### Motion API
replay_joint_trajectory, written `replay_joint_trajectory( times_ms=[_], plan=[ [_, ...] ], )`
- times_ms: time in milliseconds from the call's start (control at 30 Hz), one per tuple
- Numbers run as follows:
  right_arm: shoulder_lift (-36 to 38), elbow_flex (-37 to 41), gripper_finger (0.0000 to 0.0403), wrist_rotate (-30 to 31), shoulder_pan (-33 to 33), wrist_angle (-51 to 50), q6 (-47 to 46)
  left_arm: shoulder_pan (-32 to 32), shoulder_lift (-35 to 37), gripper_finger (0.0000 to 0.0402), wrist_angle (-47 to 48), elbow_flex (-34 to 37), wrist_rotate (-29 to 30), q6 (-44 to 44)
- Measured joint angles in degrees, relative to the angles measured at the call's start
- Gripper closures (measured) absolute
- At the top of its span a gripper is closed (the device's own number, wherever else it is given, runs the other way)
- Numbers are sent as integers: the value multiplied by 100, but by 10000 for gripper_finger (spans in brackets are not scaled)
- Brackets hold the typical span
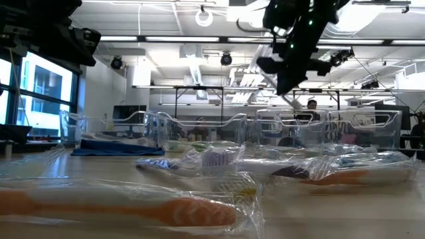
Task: Pick & Place Toothbrushes
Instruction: Put the orange toothbrush into the middle right transparent bin, then put the blue toothbrush into the right transparent bin
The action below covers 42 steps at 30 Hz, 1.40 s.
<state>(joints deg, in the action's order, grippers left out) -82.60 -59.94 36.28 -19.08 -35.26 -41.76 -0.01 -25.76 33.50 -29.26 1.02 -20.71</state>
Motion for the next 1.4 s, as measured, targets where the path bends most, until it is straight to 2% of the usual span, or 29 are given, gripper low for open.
replay_joint_trajectory(
  times_ms=[333, 700, 800, 1133, 1267, 1400],
  plan=[
    [-645, 0, 380, -396, -429, 52, 82, -1, 2, 400, 4, 0, 2, 0],
    [-986, -2, 378, -704, -508, 117, 108, -2, 2, 400, 6, 0, 5, 0],
    [-986, -2, 359, -664, -508, 120, 107, -2, 0, 400, 6, 0, 7, 0],
    [-978, -2, 253, -723, -491, 109, 151, -2, 0, 400, 6, 0, 24, 0],
    [-838, -2, 247, -1065, -491, 103, 176, -2, 1, 400, 12, 0, 24, 0],
    [-504, -2, 268, -1484, -491, 110, 448, -2, 2, 400, 59, 0, 24, 0]
  ],
)
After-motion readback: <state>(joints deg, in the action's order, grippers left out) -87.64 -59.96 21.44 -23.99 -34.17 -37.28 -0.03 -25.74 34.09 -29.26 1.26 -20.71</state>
